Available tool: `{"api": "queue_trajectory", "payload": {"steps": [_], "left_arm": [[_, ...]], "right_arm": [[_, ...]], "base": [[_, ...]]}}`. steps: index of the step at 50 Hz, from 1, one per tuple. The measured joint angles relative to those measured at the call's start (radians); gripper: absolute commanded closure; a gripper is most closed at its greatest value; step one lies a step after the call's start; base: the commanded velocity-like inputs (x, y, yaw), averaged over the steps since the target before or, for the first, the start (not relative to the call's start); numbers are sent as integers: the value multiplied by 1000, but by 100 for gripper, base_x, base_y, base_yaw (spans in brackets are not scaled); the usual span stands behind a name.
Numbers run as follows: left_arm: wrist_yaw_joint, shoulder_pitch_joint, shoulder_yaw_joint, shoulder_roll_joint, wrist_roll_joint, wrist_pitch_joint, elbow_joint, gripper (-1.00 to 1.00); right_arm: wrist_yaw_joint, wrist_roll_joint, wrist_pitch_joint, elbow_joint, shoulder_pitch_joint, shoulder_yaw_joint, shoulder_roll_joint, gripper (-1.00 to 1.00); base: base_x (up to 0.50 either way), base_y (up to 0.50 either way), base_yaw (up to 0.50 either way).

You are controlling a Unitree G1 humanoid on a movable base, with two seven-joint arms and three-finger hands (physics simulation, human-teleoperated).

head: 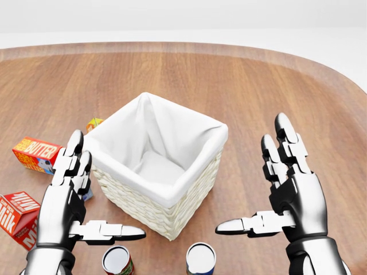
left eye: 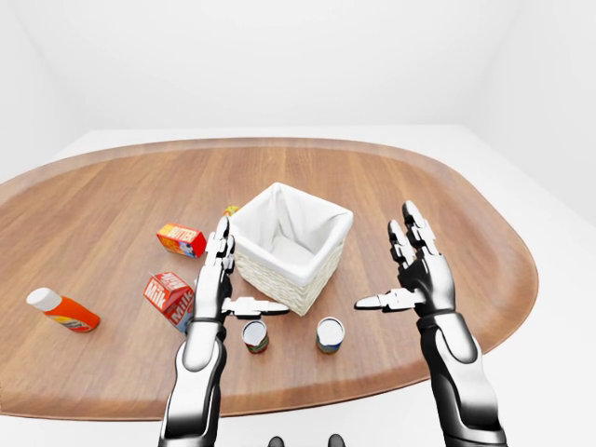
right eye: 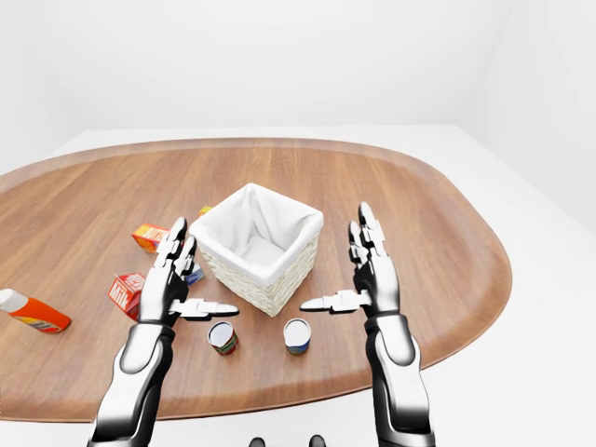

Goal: Pick up the tomato sauce, and put it in the basket.

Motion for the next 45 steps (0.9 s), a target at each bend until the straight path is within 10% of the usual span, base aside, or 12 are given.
{"api": "queue_trajectory", "payload": {"steps": [45], "left_arm": [[21,46,4,11,155,0,-62,-97]], "right_arm": [[-36,4,0,4,-12,-5,-2,-100]], "base": [[0,0,0]]}}
